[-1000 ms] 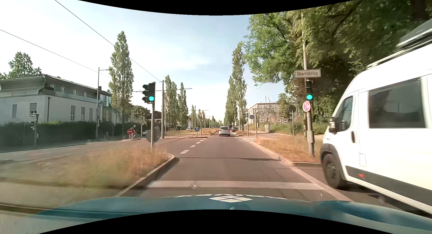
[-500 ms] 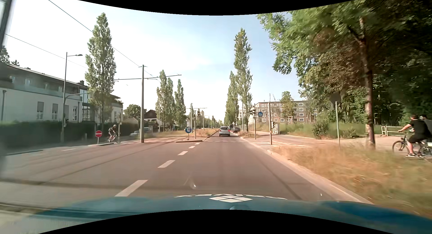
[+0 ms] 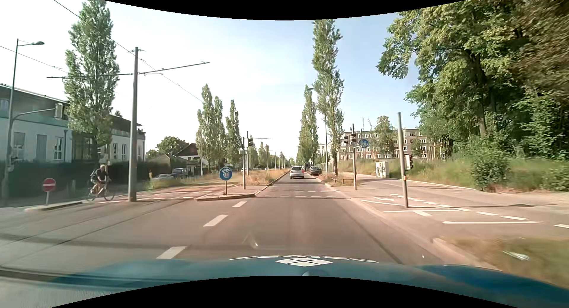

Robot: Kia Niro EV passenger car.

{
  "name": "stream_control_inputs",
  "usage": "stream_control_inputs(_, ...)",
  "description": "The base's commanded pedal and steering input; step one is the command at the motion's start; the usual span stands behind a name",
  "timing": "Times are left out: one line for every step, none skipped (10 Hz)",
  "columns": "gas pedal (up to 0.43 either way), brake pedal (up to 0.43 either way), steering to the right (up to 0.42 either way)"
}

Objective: Follow the waypoints while adhering to traffic rules and regulations

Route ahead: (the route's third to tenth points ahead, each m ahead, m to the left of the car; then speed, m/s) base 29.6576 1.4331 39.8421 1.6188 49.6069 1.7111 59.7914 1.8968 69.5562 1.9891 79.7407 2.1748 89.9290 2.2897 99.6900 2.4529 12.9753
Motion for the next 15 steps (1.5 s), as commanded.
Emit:
stream_control_inputs(0.177,0.0,-0.006)
stream_control_inputs(0.177,0.0,-0.005)
stream_control_inputs(0.177,0.0,-0.005)
stream_control_inputs(0.177,0.0,-0.004)
stream_control_inputs(0.177,0.0,-0.003)
stream_control_inputs(0.177,0.0,-0.001)
stream_control_inputs(0.177,0.0,-0.001)
stream_control_inputs(0.177,0.0,0.0)
stream_control_inputs(0.177,0.0,-0.001)
stream_control_inputs(0.177,0.0,0.0)
stream_control_inputs(0.177,0.0,0.0)
stream_control_inputs(0.177,0.0,0.0)
stream_control_inputs(0.177,0.0,0.0)
stream_control_inputs(0.177,0.0,0.0)
stream_control_inputs(0.177,0.0,0.0)
